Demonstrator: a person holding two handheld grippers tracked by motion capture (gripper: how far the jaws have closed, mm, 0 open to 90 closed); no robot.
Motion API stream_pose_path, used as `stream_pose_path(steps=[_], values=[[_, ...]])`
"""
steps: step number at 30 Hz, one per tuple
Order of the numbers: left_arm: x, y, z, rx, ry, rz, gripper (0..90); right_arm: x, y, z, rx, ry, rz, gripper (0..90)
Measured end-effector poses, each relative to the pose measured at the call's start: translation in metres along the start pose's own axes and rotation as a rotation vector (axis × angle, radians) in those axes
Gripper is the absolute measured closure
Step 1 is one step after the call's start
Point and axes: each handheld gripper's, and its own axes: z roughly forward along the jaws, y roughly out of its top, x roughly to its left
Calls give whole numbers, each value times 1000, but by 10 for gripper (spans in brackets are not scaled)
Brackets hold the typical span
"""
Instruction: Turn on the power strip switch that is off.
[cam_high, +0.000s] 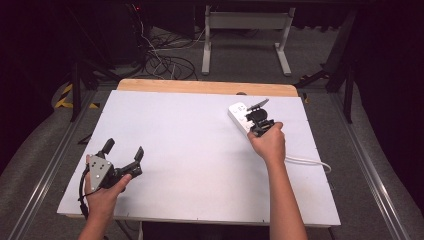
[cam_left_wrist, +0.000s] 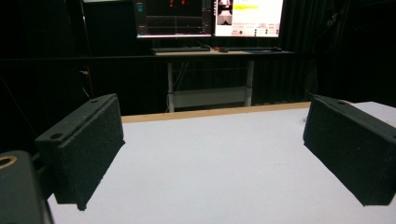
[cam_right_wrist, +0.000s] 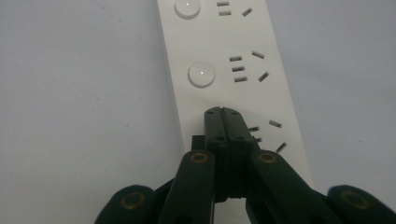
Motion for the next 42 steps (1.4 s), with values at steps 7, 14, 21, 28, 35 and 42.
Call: stream_pose_path(steps=[7, 14, 21, 28, 35, 42], values=[[0, 0, 0, 2, 0, 2, 54, -5, 0, 1, 6, 38, 31, 900], [0, 0, 0, 1, -3, 1, 54, -2, 0, 1, 4, 17, 7, 900], [0, 0, 0, 3, -1, 1, 55, -2, 1, 1, 7, 13, -2, 900], [0, 0, 0, 3, -1, 1, 55, 1, 1, 1, 7, -3, -12, 900], [0, 0, 0, 5, -8, -3, 55, 2, 0, 1, 0, -9, -20, 900], [1, 0, 0, 5, -4, -4, 55, 0, 0, 1, -5, -11, -32, 900]])
